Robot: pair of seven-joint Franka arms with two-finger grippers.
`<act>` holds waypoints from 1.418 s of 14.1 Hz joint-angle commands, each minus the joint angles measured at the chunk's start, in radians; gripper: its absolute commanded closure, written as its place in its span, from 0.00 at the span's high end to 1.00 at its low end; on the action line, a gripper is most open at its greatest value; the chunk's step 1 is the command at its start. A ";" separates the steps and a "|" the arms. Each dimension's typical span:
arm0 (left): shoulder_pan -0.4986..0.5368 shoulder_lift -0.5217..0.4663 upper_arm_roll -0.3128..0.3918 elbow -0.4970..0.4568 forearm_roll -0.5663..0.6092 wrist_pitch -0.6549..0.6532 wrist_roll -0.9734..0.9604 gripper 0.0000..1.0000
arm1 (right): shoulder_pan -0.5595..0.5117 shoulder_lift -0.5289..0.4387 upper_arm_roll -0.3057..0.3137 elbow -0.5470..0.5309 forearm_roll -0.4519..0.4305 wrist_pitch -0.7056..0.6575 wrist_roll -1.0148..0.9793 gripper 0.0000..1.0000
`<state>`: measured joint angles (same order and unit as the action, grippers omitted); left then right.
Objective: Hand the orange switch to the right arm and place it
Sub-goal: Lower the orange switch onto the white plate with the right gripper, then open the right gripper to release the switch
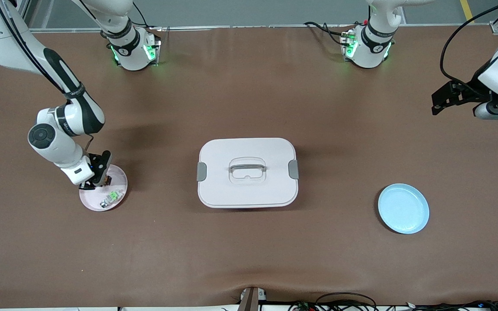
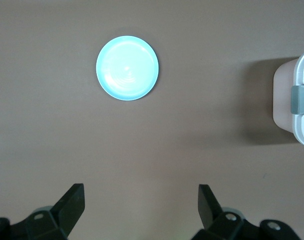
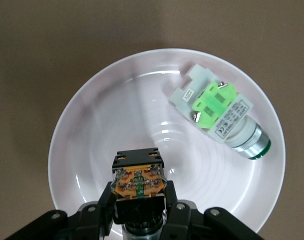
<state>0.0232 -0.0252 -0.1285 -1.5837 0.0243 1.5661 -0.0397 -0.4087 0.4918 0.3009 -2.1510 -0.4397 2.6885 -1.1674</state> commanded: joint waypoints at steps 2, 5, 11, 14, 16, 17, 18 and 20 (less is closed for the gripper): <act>-0.003 -0.015 0.010 0.004 -0.006 -0.006 0.012 1.00 | 0.004 0.019 -0.006 0.022 -0.047 0.004 0.022 0.00; 0.011 -0.012 0.013 0.014 -0.009 -0.008 0.012 1.00 | 0.002 0.019 -0.006 0.023 -0.047 0.004 0.022 0.00; 0.015 -0.016 0.012 0.011 -0.014 -0.037 0.011 1.00 | -0.007 0.036 -0.006 0.040 -0.045 0.004 0.031 1.00; 0.017 -0.018 0.013 0.013 -0.015 -0.037 0.011 1.00 | -0.006 0.036 -0.005 0.042 -0.044 -0.002 0.032 1.00; 0.017 -0.016 0.012 0.013 -0.017 -0.037 0.011 1.00 | -0.004 0.031 -0.003 0.042 -0.039 -0.013 0.040 1.00; 0.017 -0.018 0.012 0.013 -0.015 -0.037 0.009 1.00 | -0.001 0.025 -0.003 0.042 -0.037 -0.016 0.067 1.00; 0.017 -0.018 0.012 0.013 -0.017 -0.037 0.009 1.00 | 0.004 0.019 -0.003 0.042 -0.037 -0.021 0.090 1.00; 0.017 -0.015 0.012 0.011 -0.015 -0.037 0.009 1.00 | 0.007 -0.004 0.004 0.051 -0.037 -0.080 0.124 1.00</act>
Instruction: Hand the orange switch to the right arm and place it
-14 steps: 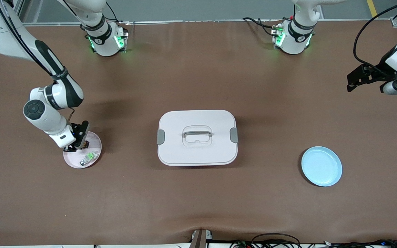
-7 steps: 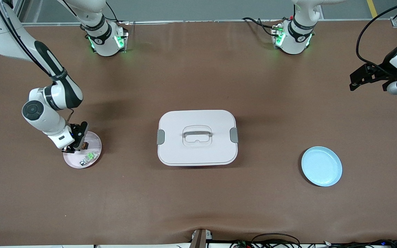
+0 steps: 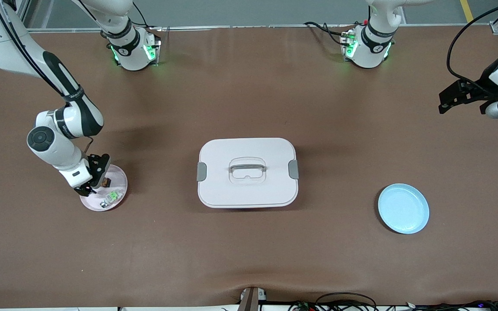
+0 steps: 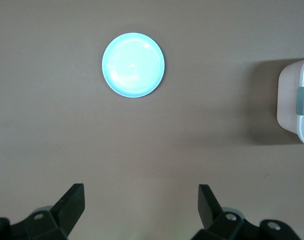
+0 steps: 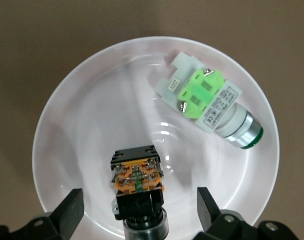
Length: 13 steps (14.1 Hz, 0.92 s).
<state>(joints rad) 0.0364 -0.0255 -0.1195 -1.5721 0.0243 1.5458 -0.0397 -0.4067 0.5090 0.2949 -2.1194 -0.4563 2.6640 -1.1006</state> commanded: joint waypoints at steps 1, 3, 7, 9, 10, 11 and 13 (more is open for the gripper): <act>0.003 -0.014 0.003 0.000 -0.015 -0.016 0.009 1.00 | 0.009 -0.042 0.013 0.041 -0.021 -0.109 0.079 1.00; 0.003 -0.014 0.003 0.001 -0.017 -0.015 0.009 1.00 | 0.008 -0.064 0.042 0.132 -0.018 -0.288 0.082 1.00; 0.003 -0.016 0.003 0.003 -0.017 -0.016 0.012 1.00 | 0.000 -0.096 0.095 0.343 0.087 -0.652 0.082 1.00; 0.002 -0.016 0.003 0.001 -0.017 -0.016 0.012 1.00 | -0.014 -0.110 0.089 0.429 0.232 -0.796 0.085 1.00; 0.003 -0.017 0.003 0.001 -0.017 -0.016 0.012 1.00 | -0.035 -0.112 0.089 0.475 0.258 -0.855 0.097 1.00; 0.003 -0.017 0.003 0.001 -0.017 -0.016 0.012 1.00 | -0.046 -0.113 0.090 0.511 0.261 -0.898 0.113 1.00; 0.003 -0.019 0.003 0.000 -0.017 -0.016 0.015 1.00 | -0.050 -0.115 0.090 0.590 0.261 -0.979 0.162 1.00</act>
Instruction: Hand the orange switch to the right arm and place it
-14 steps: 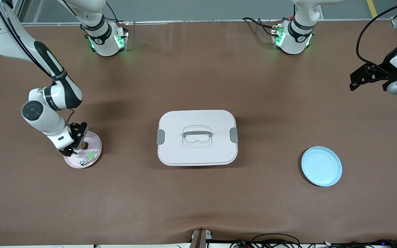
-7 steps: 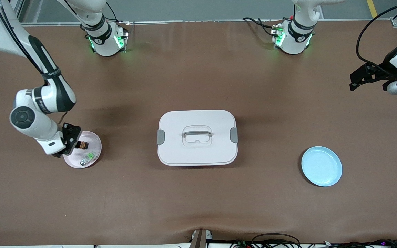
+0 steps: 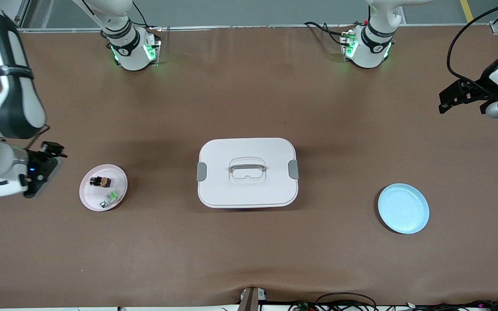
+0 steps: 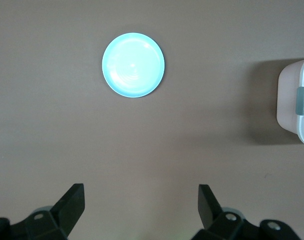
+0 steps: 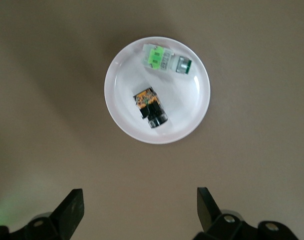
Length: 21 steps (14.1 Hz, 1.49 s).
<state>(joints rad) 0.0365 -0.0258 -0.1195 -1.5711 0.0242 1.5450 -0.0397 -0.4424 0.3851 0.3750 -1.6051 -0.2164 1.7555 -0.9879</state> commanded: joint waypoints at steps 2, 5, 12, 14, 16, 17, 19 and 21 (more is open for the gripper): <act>0.003 -0.020 0.003 -0.003 -0.017 -0.017 0.021 1.00 | -0.021 0.009 0.011 0.126 0.023 -0.122 0.110 1.00; 0.003 -0.020 0.003 -0.003 -0.017 -0.016 0.020 1.00 | -0.025 -0.009 0.010 0.145 0.086 -0.139 0.349 1.00; 0.013 -0.020 0.003 -0.004 -0.017 -0.017 0.024 1.00 | -0.012 -0.025 0.015 0.198 0.094 -0.168 0.520 1.00; 0.017 -0.020 0.003 -0.004 -0.017 -0.019 0.026 1.00 | -0.006 -0.026 0.016 0.206 0.092 -0.168 0.625 1.00; 0.019 -0.022 0.003 -0.001 -0.017 -0.022 0.029 1.00 | 0.007 -0.031 0.019 0.223 0.095 -0.169 0.824 1.00; 0.019 -0.023 0.004 -0.001 -0.017 -0.023 0.030 1.00 | 0.016 -0.031 0.016 0.237 0.092 -0.169 0.927 1.00; 0.020 -0.025 0.004 -0.001 -0.017 -0.023 0.030 1.00 | 0.030 -0.029 0.016 0.251 0.089 -0.166 1.018 1.00; 0.039 -0.026 0.003 -0.001 -0.017 -0.029 0.032 1.00 | 0.036 -0.029 0.013 0.281 0.080 -0.156 1.011 1.00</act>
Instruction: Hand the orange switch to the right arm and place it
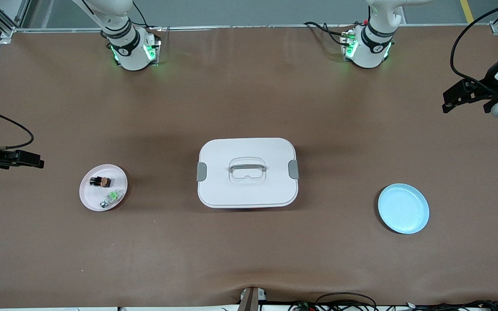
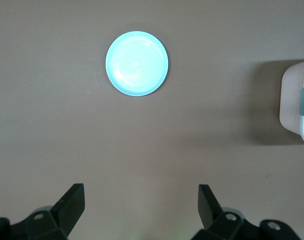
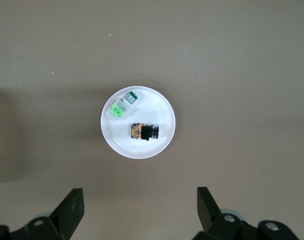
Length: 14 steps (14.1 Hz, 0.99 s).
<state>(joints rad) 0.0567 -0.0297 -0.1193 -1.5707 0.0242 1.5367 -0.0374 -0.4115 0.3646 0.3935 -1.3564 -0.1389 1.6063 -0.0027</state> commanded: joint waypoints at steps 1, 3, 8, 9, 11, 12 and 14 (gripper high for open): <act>0.018 -0.022 0.003 0.000 -0.017 -0.021 0.030 1.00 | -0.006 -0.001 -0.005 0.080 0.005 -0.006 0.035 1.00; 0.018 -0.021 0.003 0.000 -0.017 -0.021 0.030 1.00 | -0.010 0.000 -0.005 0.123 0.012 -0.009 0.032 1.00; 0.018 -0.021 0.003 -0.002 -0.017 -0.021 0.028 1.00 | -0.012 -0.021 -0.004 0.129 0.039 -0.044 0.036 1.00; 0.018 -0.021 0.003 -0.002 -0.017 -0.021 0.030 1.00 | -0.007 -0.030 -0.005 0.146 0.036 -0.055 0.035 1.00; 0.018 -0.021 0.003 -0.002 -0.017 -0.021 0.028 1.00 | -0.004 -0.033 -0.002 0.163 0.044 -0.127 0.027 1.00; 0.018 -0.021 0.003 -0.002 -0.017 -0.021 0.028 1.00 | -0.003 -0.033 0.011 0.195 0.064 -0.187 0.027 1.00; 0.018 -0.018 0.003 0.000 -0.015 -0.020 0.028 1.00 | -0.022 -0.032 0.010 0.229 0.151 -0.262 0.024 1.00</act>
<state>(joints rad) 0.0704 -0.0333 -0.1191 -1.5706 0.0242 1.5300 -0.0356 -0.4166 0.3356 0.3987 -1.1645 -0.0561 1.4045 0.0152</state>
